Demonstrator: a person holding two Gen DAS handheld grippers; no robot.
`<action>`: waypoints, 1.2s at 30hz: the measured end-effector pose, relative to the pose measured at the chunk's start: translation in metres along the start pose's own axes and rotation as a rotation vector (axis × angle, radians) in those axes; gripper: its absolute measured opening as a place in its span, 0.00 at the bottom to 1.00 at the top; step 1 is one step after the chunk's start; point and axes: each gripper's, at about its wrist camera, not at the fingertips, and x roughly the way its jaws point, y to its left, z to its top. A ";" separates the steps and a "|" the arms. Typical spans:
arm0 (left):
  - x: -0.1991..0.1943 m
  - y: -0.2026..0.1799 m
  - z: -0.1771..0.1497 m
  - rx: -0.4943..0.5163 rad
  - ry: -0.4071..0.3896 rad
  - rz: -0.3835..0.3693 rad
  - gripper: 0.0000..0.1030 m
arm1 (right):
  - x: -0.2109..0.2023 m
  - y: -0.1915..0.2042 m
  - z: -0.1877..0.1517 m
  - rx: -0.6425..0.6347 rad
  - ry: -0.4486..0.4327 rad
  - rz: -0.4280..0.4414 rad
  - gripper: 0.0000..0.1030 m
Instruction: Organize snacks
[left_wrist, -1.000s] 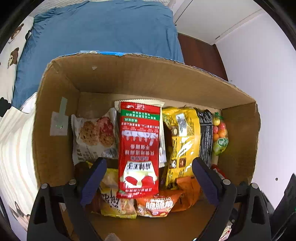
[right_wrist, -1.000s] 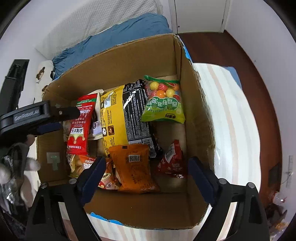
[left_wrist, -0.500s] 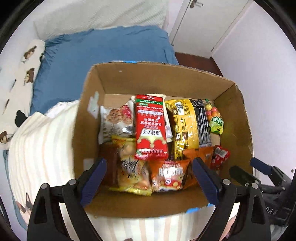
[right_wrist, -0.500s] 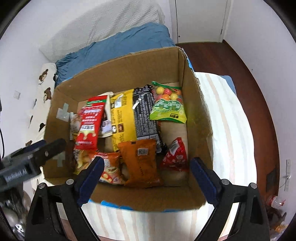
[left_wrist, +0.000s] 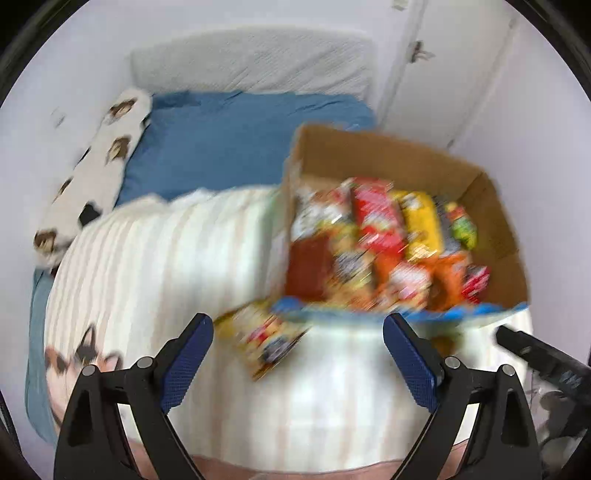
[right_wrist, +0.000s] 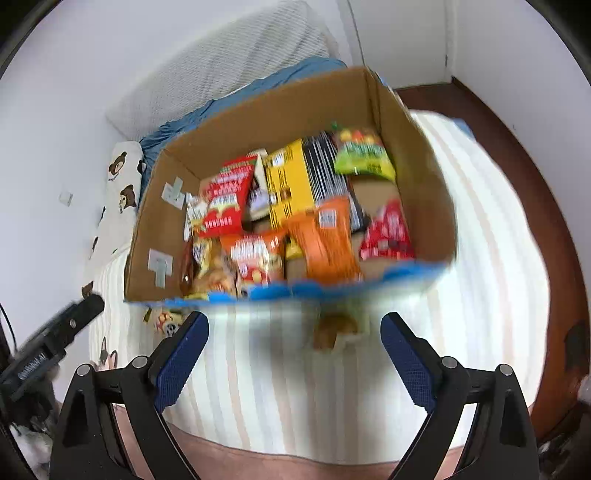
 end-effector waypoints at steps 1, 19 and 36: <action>0.008 0.008 -0.007 -0.008 0.021 0.010 0.92 | 0.005 -0.004 -0.006 0.015 0.010 0.011 0.89; 0.151 0.057 -0.006 -0.338 0.321 -0.145 0.86 | 0.094 -0.031 -0.022 0.136 0.078 -0.026 0.72; 0.115 0.035 -0.088 -0.160 0.302 -0.085 0.66 | 0.092 -0.019 -0.066 0.041 0.091 -0.020 0.42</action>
